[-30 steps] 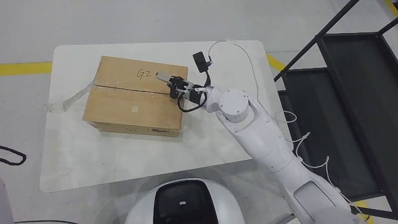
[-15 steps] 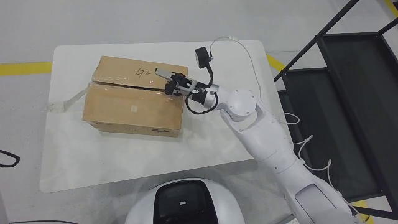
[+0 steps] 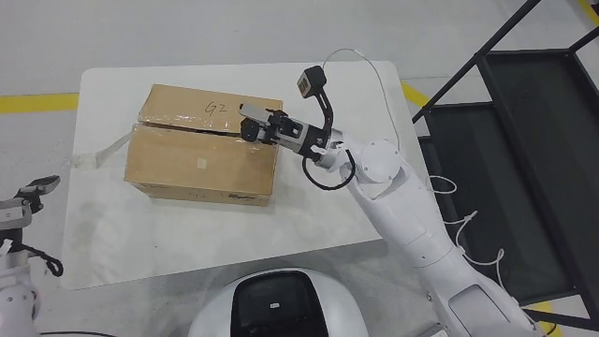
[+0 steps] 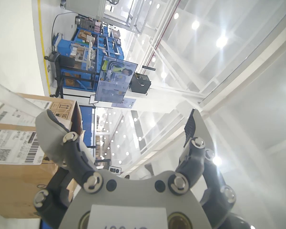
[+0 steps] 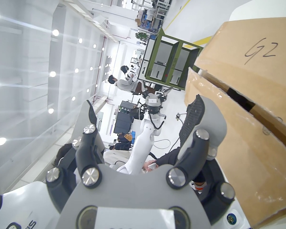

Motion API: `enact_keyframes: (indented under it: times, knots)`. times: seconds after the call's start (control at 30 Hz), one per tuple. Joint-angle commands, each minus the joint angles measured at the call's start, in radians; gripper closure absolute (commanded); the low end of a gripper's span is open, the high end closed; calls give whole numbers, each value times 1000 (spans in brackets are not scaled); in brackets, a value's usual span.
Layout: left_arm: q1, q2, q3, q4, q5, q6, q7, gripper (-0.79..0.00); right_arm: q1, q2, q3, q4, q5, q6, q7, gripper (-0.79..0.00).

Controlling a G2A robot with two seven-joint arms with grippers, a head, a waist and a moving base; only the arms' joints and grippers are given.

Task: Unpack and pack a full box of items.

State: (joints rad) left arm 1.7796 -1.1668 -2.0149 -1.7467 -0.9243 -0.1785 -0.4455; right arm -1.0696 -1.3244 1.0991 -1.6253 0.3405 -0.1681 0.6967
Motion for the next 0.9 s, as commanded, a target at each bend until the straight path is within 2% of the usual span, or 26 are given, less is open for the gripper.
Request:
enact_keyframes:
  times: [0.0,0.27,0.47,0.57,0.67,0.87]
  knots:
    - [-13,-2,26,12,28,15,11,-785,-16,4,16,-12,0,-4,11,-696]
    - [-29,0,31,12,50,33,7,-785,-65,14,43,-50,-14,2,7,-733]
    - [-30,0,31,8,50,34,6,-785,-61,16,45,-48,-22,3,11,-785]
    - [-45,0,35,-7,51,73,15,-785,-54,15,40,-42,-19,-6,5,-785]
    - [-74,-4,87,11,69,106,80,-785,-49,15,39,-36,-21,-15,3,-785]
    - [-82,-19,161,46,-26,140,101,-785,-48,15,37,-34,-36,-14,-1,-785]
